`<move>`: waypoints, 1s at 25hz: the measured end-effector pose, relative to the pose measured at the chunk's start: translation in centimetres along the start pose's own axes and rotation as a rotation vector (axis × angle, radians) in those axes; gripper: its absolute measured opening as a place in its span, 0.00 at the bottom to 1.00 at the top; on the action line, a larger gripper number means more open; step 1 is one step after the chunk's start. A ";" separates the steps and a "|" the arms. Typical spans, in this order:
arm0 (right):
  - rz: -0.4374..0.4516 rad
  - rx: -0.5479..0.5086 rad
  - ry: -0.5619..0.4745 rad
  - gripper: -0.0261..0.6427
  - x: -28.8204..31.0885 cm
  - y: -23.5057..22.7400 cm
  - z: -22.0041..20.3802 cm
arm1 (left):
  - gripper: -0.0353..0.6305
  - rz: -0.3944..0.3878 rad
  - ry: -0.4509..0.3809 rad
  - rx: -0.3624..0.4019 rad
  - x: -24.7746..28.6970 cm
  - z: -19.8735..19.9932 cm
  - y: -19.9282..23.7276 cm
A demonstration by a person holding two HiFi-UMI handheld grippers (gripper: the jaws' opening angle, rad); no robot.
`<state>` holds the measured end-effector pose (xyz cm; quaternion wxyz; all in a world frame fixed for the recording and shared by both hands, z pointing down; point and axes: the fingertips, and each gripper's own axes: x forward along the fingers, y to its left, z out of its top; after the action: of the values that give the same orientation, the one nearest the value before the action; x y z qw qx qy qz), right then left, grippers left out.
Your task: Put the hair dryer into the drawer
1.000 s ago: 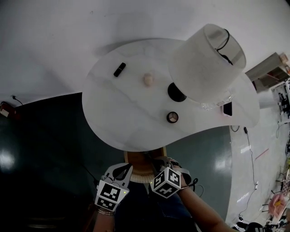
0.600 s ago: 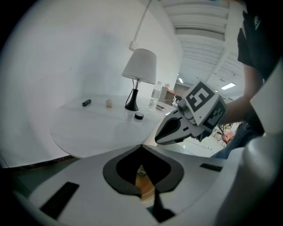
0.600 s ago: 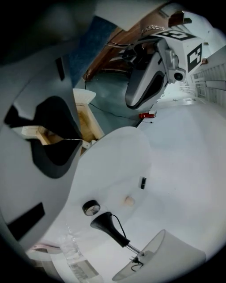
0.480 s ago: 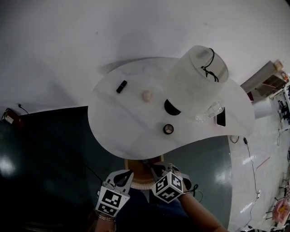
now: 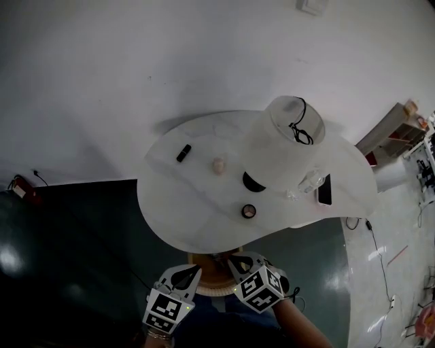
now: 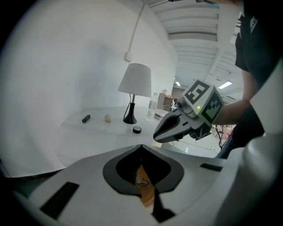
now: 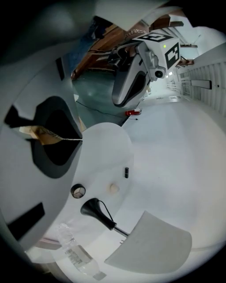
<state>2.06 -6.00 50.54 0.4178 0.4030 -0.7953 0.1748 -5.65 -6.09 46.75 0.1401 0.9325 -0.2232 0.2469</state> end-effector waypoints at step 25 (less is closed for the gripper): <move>-0.056 0.033 -0.346 0.07 -10.1 -7.4 10.1 | 0.08 0.109 -0.165 0.117 -1.0 12.4 2.2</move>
<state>5.83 -11.79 36.02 0.2725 0.4558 -0.8409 0.1044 -2.55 -12.26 36.19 0.0530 0.9428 -0.2694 0.1893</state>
